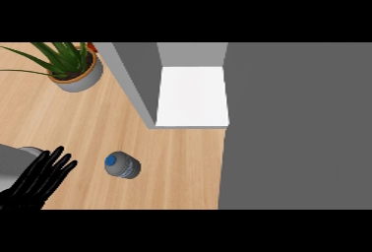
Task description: Pick up the bottled water, place it into the cabinet and close the cabinet
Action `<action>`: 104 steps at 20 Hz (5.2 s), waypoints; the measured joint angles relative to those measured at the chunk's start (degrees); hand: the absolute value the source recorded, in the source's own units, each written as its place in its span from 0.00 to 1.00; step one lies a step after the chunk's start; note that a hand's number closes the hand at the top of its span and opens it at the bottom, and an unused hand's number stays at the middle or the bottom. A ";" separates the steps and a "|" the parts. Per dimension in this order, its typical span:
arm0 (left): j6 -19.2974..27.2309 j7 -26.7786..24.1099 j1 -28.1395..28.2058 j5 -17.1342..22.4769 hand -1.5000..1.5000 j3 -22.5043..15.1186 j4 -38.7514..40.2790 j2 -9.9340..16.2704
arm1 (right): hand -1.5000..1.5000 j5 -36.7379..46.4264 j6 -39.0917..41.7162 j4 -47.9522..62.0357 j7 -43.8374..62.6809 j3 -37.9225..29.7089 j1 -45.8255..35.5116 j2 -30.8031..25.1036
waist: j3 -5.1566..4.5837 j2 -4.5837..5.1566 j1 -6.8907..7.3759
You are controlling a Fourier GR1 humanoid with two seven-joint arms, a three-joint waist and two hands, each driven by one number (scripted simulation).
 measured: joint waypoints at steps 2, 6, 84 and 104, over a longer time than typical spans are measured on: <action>-0.69 -0.99 -1.49 -1.79 0.00 0.60 1.87 -0.31 | 0.00 -0.29 0.60 -0.21 -0.67 0.07 1.04 -0.34 | 0.00 0.00 -0.03; -2.27 -5.02 -5.82 -7.17 0.00 1.66 8.81 -1.04 | 0.00 1.97 0.86 1.28 -3.26 2.13 2.13 -0.02 | -0.01 0.02 -0.15; -2.14 -38.34 -42.70 -32.68 1.00 -4.37 85.94 -8.08 | 0.00 -0.18 1.76 5.72 -6.73 1.93 1.16 -2.21 | 0.17 0.10 -0.54; 4.86 -36.18 -37.17 -12.95 1.00 10.33 78.38 -6.51 | 0.00 0.43 1.03 3.99 -6.79 3.73 3.09 -2.58 | 0.01 -0.02 0.09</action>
